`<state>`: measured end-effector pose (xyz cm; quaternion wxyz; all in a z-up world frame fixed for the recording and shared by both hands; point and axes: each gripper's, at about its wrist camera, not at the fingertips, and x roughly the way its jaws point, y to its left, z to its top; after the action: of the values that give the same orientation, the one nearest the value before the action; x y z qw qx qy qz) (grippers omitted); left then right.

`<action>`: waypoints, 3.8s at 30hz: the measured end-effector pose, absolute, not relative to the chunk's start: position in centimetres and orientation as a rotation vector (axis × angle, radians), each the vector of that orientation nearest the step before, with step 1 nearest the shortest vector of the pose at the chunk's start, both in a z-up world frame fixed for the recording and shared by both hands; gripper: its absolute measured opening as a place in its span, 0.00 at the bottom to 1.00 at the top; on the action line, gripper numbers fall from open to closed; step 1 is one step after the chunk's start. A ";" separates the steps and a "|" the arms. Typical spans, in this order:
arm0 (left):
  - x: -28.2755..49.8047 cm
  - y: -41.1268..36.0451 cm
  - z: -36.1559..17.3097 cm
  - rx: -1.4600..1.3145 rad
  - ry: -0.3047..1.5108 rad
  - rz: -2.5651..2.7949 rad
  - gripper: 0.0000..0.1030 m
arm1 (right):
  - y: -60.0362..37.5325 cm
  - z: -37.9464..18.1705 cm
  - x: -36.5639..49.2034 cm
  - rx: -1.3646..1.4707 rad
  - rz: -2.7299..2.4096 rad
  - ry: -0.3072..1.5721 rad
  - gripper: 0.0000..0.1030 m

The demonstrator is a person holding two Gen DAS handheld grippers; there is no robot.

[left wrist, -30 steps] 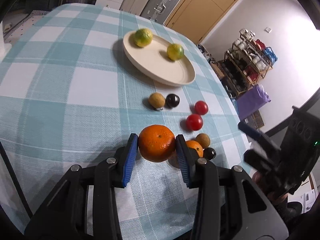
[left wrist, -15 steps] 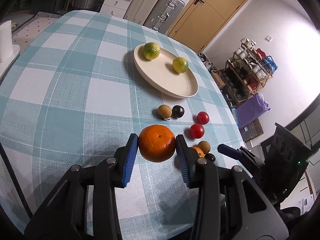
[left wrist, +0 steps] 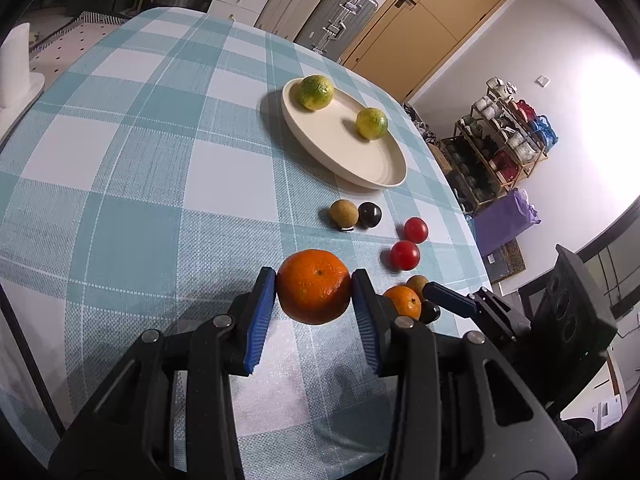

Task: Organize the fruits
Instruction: 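Grasp the larger orange with the left tool while the right tool grasps the other orange, then carry both oranges over the cream plate beside the citrus, then lower both oranges onto the plate and open both tools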

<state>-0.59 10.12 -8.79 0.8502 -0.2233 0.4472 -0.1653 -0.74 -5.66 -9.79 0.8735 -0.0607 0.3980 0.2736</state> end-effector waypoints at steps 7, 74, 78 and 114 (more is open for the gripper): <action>-0.6 10.3 -9.3 -0.479 0.950 -0.351 0.35 | -4.3 -10.6 -0.4 -0.235 0.520 0.828 0.56; 33.6 0.1 -5.6 -0.359 1.077 -0.431 0.35 | -9.5 -6.4 22.6 0.026 0.418 0.708 0.39; 34.4 -0.2 -6.4 -0.361 1.098 -0.440 0.35 | -9.1 -6.8 22.9 0.036 0.418 0.716 0.39; 28.5 2.1 -2.2 -0.351 0.990 -0.367 0.50 | -12.0 -4.3 18.6 0.025 0.358 0.628 0.79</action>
<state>28.53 2.06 -2.18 0.8491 -0.1665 0.4701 -0.1742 18.62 -11.99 -4.31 0.9354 0.0121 0.3070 0.1750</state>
